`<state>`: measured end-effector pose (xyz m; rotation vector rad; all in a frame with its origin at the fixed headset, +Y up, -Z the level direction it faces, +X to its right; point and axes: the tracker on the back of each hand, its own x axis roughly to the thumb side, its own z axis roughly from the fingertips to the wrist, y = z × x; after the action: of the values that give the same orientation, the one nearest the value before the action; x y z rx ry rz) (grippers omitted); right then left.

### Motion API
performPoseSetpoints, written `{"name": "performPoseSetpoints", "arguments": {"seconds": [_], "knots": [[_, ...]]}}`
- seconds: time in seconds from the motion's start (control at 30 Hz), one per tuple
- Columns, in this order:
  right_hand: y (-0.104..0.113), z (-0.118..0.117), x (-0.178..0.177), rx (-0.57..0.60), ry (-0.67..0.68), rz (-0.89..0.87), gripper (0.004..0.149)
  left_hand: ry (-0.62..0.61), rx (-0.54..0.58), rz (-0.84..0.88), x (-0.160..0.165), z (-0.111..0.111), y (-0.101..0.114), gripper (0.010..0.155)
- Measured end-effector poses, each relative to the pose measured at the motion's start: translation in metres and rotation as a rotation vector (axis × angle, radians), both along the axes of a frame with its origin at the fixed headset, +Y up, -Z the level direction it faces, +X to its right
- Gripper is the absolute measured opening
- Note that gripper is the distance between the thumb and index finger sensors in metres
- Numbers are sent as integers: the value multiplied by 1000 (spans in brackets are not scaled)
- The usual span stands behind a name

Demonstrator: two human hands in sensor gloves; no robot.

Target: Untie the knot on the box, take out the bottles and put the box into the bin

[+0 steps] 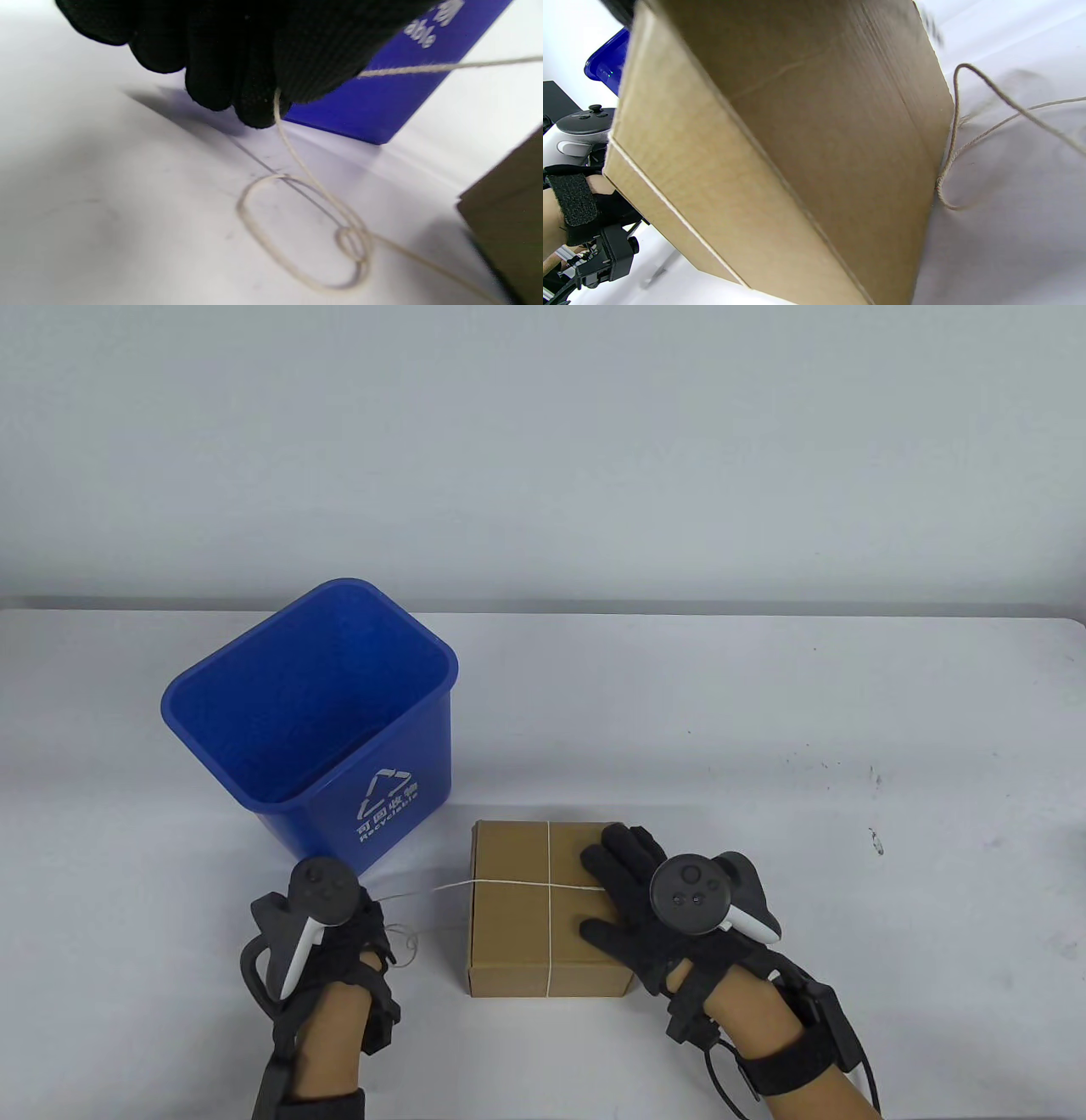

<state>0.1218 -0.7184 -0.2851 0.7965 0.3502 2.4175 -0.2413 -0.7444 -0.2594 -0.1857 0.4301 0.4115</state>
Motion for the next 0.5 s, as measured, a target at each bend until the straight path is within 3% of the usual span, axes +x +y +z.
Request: {"name": "performPoseSetpoints", "arguments": {"seconds": [0.13, 0.33, 0.5], "knots": [[0, 0, 0, 0, 0, 0, 79, 37, -45, 6, -4, 2, -3, 48], [0, 0, 0, 0, 0, 0, 79, -39, -20, 118, 5, 3, 2, 55], [0, 0, 0, 0, 0, 0, 79, -177, 110, 143, 22, 10, 18, 55]]}}
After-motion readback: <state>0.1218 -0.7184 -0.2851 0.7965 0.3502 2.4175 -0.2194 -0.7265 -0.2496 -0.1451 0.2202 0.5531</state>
